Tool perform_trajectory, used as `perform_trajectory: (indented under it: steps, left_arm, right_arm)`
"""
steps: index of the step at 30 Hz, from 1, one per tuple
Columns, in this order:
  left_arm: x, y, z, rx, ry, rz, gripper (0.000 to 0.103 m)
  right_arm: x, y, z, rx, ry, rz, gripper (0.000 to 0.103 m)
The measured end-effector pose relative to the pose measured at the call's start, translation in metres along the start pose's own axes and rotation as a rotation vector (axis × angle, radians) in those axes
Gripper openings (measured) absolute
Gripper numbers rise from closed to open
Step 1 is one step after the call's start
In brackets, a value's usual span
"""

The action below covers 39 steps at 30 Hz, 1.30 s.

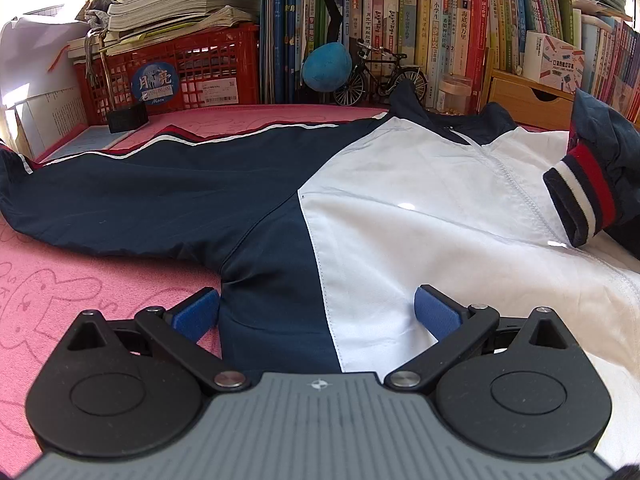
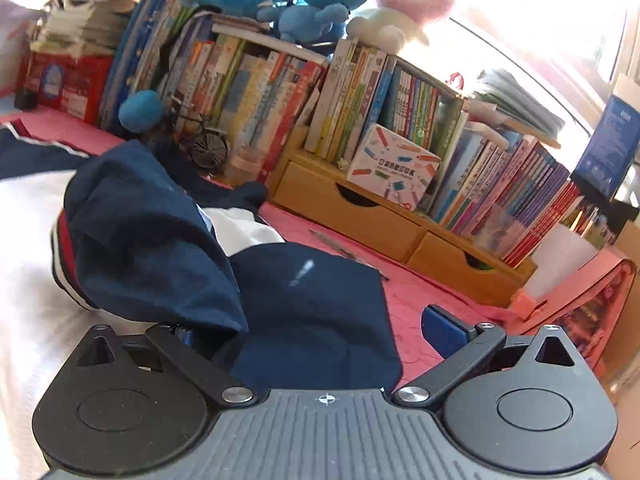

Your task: Fold clothes

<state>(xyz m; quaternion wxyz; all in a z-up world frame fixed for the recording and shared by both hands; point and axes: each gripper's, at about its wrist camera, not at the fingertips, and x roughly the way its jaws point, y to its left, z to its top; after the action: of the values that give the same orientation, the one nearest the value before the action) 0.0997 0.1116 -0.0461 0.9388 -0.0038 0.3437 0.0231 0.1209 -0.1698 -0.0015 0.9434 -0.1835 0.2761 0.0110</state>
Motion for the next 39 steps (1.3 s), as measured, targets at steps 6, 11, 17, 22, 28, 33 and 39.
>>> perform_trajectory:
  steps: [6, 11, 17, 22, 28, 33, 39]
  left_arm:
    - [0.0, 0.001, 0.0, 0.0, 0.0, -0.001, 0.103]
    - [0.0, 0.001, 0.0, 0.0, 0.001, -0.001, 0.103]
    - [0.0, 0.001, 0.001, 0.0, 0.001, -0.002, 0.103]
    - [-0.001, 0.002, 0.001, 0.001, 0.001, -0.001, 0.103]
    - [-0.001, 0.002, 0.001, 0.002, 0.001, 0.0, 0.103]
    - [-0.001, 0.002, 0.002, 0.001, 0.002, -0.001, 0.103]
    - [-0.001, 0.002, 0.002, 0.001, 0.003, -0.002, 0.103]
  right_arm:
    - [0.038, -0.04, -0.019, 0.081, 0.115, -0.166, 0.011]
    - [0.068, -0.12, -0.027, 0.055, 0.19, -0.49, 0.01]
    - [0.084, -0.182, -0.052, 0.072, 0.372, -0.586, 0.026]
    - [0.044, -0.158, -0.013, 0.116, 0.218, -0.336, 0.091]
    - [0.0, -0.123, 0.032, 0.161, 0.042, -0.007, 0.099]
    - [0.033, 0.018, 0.05, 0.022, 0.072, 0.424, 0.096]
    - [0.088, 0.116, 0.066, -0.057, 0.135, 0.49, 0.098]
